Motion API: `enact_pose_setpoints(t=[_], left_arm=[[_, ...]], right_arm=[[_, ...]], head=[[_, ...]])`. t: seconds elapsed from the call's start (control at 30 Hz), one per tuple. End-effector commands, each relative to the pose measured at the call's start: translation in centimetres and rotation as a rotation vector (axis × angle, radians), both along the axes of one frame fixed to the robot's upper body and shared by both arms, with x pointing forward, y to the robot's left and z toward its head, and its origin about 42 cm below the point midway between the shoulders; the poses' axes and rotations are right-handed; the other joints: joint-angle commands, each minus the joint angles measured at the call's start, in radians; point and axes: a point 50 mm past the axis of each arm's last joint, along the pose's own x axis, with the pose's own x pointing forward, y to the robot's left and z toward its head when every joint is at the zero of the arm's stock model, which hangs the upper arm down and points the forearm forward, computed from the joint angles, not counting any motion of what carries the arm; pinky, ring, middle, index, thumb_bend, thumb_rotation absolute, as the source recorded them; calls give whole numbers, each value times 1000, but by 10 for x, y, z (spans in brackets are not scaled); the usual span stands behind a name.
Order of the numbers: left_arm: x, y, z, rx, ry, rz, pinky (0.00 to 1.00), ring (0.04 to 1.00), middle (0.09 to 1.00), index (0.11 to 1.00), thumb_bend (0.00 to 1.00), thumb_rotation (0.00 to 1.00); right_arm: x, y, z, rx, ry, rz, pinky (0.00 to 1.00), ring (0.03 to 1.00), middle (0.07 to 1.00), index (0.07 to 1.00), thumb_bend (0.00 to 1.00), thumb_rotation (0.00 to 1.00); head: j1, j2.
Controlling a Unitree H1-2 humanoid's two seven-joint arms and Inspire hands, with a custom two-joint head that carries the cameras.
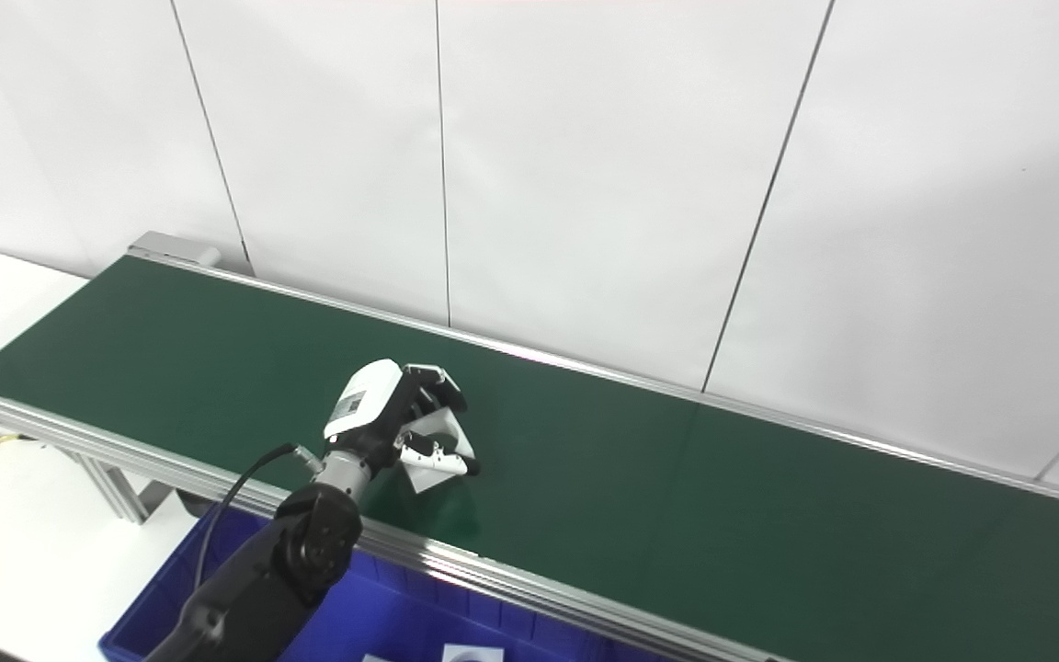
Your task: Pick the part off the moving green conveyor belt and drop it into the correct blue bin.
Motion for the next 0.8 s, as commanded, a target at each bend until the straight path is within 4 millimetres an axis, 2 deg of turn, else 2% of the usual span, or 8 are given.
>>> enact_pose_setpoints(t=[0.0,0.13,0.23,0.47,0.77], left_arm=[[-2,0,20,-35,-105,-12,361,438,503,504,473,0],[-25,-3,29,-82,-154,-41,365,443,519,492,473,0],[-40,-3,30,-97,-169,-61,337,439,528,489,471,0],[-81,0,19,-160,-174,-102,329,446,538,489,469,0],[-112,6,5,-209,-156,-162,337,435,536,500,469,0]], right_arm=[[1,-1,10,2,-78,18,614,696,747,819,1000,365],[2,0,12,16,-79,20,621,703,753,818,1000,343],[3,1,12,52,-82,24,646,699,739,810,1000,275],[6,3,17,50,-98,44,632,687,723,803,1000,258],[4,5,21,45,-83,24,628,682,731,796,1000,244]], head=[[-1,0],[-8,7],[-13,8],[-37,29],[-102,60]])
